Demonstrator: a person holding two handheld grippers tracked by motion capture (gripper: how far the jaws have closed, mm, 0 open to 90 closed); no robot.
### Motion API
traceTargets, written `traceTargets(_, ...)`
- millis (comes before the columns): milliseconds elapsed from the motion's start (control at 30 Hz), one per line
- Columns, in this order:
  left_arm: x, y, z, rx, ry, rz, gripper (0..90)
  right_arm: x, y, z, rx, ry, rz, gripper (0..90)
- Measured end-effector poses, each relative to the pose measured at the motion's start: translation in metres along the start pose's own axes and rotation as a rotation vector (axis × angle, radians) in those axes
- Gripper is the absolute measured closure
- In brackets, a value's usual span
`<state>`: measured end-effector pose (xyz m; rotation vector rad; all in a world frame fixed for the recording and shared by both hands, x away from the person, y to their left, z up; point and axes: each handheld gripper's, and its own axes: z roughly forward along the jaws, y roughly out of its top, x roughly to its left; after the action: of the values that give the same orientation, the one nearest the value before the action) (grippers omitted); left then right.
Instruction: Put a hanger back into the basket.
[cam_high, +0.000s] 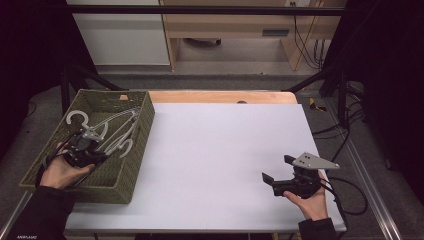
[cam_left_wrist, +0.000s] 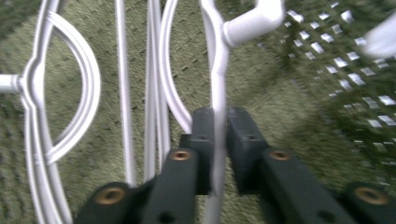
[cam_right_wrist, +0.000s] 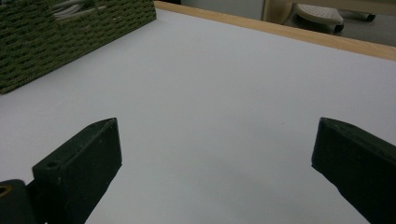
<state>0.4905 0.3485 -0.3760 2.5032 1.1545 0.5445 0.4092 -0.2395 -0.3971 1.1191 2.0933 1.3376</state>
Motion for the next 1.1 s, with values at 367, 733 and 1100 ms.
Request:
traceTargets(367,-0.006,0.003,0.01,0.066,0.062,0.018,66.9,0.0,0.0,0.001,0.004,0.0,-0.003,1.8)
traceTargets(733,0.024,-0.002,-0.016,-0.034,0.073,-0.084,78.8,-0.001,0.0,-0.002,-0.005,-0.002,-0.003,1.8)
traceTargets(1100,0.061,-0.019,-0.014,-0.133,0.205,-0.288,72.3,-0.001,0.0,-0.001,-0.001,-0.005,0.0,1.8)
